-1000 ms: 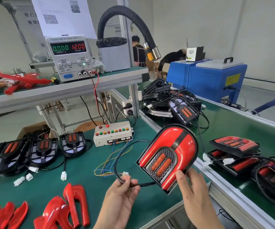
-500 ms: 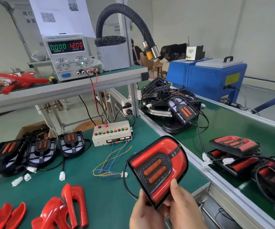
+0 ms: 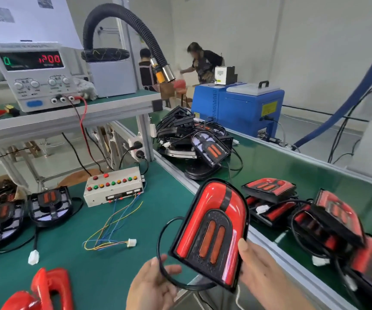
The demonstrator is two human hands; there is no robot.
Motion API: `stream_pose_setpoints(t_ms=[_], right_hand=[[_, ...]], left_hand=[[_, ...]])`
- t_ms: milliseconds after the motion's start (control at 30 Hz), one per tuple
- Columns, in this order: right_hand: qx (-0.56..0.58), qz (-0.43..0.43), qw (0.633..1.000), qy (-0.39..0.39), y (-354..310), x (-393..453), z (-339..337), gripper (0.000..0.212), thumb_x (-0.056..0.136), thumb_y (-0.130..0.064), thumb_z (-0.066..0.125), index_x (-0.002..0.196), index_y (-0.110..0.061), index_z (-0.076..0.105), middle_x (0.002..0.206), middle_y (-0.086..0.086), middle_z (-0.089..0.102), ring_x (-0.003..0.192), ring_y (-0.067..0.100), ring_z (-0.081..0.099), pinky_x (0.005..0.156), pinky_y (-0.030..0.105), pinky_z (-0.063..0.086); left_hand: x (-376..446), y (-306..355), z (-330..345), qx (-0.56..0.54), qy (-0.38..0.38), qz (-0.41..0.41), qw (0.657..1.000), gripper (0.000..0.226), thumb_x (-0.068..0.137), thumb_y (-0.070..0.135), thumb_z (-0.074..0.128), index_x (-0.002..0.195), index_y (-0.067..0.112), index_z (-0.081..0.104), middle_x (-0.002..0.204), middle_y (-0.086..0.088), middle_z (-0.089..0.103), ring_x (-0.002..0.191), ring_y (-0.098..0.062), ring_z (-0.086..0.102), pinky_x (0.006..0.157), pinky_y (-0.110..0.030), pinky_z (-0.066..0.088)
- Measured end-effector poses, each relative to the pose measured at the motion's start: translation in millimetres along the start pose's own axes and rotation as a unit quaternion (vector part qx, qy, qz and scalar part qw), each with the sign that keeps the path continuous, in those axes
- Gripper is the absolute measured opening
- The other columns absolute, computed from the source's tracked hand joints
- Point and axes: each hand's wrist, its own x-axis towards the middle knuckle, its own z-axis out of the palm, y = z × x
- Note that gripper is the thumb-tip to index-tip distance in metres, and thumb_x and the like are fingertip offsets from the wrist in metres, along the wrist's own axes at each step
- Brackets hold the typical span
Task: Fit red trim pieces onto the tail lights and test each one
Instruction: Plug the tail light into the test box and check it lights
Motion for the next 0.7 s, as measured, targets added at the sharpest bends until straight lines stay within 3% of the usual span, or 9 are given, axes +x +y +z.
stream_pose_setpoints(t_ms=[67,133,267,433,500,600,633,700], right_hand=[[-0.033,0.011,0.999,0.009,-8,-9,-12,0.068,0.095,-0.064,0.059,0.151,-0.026,0.048,0.148,0.003,0.059,0.139,0.026,0.054,0.111,0.049,0.046],[-0.076,0.012,0.996,0.042,-20,-21,-23,0.057,0.096,-0.066,0.055,0.146,-0.038,0.053,0.147,0.000,0.060,0.138,0.024,0.054,0.114,0.053,0.041],[-0.184,0.013,0.982,0.048,-33,-42,-35,0.052,0.088,-0.079,0.051,0.134,-0.054,0.057,0.133,-0.009,0.069,0.125,0.017,0.064,0.108,0.045,0.050],[-0.226,0.001,0.968,0.105,-43,-79,-59,0.046,0.089,-0.079,0.047,0.132,-0.063,0.052,0.134,-0.023,0.065,0.126,0.005,0.060,0.108,0.034,0.047],[-0.224,-0.020,0.962,0.157,-46,-96,-74,0.046,0.086,-0.080,0.049,0.128,-0.062,0.056,0.131,-0.023,0.066,0.121,0.001,0.063,0.104,0.028,0.046],[-0.195,-0.048,0.941,0.273,-54,-119,-102,0.048,0.087,-0.075,0.055,0.124,-0.045,0.067,0.114,-0.006,0.075,0.091,0.017,0.071,0.085,0.027,0.055],[-0.169,-0.052,0.934,0.310,-57,-125,-113,0.046,0.091,-0.070,0.057,0.123,-0.038,0.069,0.105,-0.006,0.077,0.081,0.010,0.070,0.079,0.025,0.053],[-0.091,-0.050,0.929,0.354,-65,-136,-137,0.040,0.095,-0.049,0.056,0.120,-0.023,0.072,0.098,-0.007,0.078,0.081,0.006,0.073,0.070,0.023,0.056]], left_hand=[[-3,1,11,0.052,-0.033,0.003,0.998,0.021,0.104,0.004,0.045,0.114,-0.007,0.060,0.087,-0.038,0.067,0.066,-0.032,0.060,0.061,-0.031,0.045],[-7,2,18,0.118,-0.071,0.010,0.990,0.018,0.103,0.001,0.048,0.111,-0.002,0.064,0.084,-0.038,0.067,0.077,-0.040,0.058,0.071,-0.036,0.041],[-1,11,34,0.309,-0.110,0.112,0.938,0.020,0.104,0.005,0.048,0.107,0.013,0.066,0.054,-0.017,0.061,0.042,-0.017,0.049,0.043,-0.019,0.039],[-6,25,85,0.391,-0.158,0.160,0.893,0.025,0.104,0.004,0.048,0.102,0.018,0.068,0.052,-0.005,0.060,0.042,-0.017,0.049,0.044,-0.020,0.042],[-4,23,112,0.413,-0.187,0.186,0.872,0.029,0.104,0.009,0.049,0.099,0.030,0.068,0.057,-0.003,0.064,0.045,-0.015,0.056,0.050,-0.020,0.047],[2,16,163,0.429,-0.237,0.217,0.844,0.031,0.103,0.015,0.049,0.097,0.039,0.068,0.068,-0.002,0.070,0.051,-0.015,0.065,0.054,-0.021,0.052],[5,11,181,0.429,-0.250,0.221,0.839,0.030,0.103,0.014,0.050,0.097,0.037,0.068,0.070,-0.002,0.070,0.052,-0.016,0.066,0.053,-0.023,0.053],[10,-3,218,0.445,-0.267,0.230,0.823,0.025,0.104,0.013,0.049,0.097,0.028,0.068,0.071,-0.002,0.070,0.054,-0.019,0.066,0.056,-0.032,0.058]])
